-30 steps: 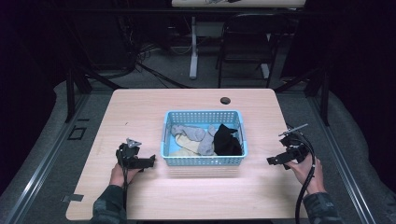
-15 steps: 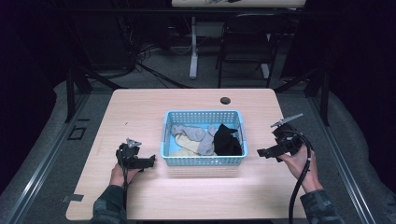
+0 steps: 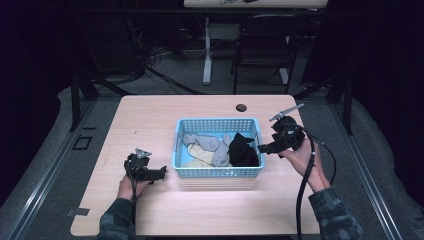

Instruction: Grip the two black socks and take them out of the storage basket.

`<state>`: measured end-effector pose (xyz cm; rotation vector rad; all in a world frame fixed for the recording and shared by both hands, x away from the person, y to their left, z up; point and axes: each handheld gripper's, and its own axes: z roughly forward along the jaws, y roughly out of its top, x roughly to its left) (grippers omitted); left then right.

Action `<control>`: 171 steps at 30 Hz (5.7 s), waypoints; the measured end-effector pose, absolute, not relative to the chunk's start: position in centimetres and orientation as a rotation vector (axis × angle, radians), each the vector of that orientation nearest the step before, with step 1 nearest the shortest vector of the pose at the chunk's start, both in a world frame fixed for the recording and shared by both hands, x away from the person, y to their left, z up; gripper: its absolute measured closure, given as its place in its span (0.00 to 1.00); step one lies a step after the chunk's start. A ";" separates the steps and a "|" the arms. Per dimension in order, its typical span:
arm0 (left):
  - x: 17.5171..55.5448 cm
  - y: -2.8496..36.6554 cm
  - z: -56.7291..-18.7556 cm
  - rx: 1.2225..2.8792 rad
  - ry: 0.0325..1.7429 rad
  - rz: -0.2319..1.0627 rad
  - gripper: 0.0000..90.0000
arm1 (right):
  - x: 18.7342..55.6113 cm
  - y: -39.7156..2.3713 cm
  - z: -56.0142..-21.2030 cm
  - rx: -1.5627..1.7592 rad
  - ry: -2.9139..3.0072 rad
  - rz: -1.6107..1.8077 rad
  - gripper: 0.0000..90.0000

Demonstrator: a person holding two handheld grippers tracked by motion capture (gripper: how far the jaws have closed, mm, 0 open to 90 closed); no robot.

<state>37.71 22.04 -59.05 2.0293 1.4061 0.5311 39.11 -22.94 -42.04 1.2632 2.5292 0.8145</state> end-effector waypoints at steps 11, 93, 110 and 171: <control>37.7 22.0 -59.0 2.029 1.406 0.531 0.01 | 43.7 -18.4 -44.2 1.258 2.629 0.704 0.39; 37.7 22.0 -59.0 2.029 1.405 0.531 0.01 | 47.2 -16.7 -42.8 1.267 2.597 0.742 0.89; 37.7 22.0 -59.0 2.029 1.405 0.531 0.01 | 45.3 -18.6 -38.5 1.239 2.540 0.803 0.88; 37.7 22.0 -59.0 2.028 1.408 0.532 0.01 | 41.8 -32.0 -47.6 1.615 2.391 0.637 0.88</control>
